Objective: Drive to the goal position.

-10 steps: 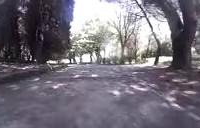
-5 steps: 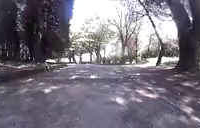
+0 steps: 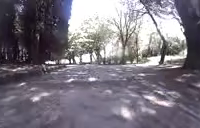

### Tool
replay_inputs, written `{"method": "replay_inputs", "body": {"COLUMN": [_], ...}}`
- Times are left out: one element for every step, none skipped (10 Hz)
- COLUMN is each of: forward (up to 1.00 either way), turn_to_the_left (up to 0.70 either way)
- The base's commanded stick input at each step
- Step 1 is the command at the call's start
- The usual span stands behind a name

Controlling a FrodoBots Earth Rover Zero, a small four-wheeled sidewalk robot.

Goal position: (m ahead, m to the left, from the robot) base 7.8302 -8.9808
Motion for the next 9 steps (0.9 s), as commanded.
{"method": "replay_inputs", "body": {"forward": [0.85, 0.85, 0.85, 0.85, 0.85, 0.85, 0.85, 0.85, 0.85], "turn_to_the_left": [0.0, 0.0, 0.0, 0.0, 0.0, 0.0, 0.0, 0.0, 0.0]}}
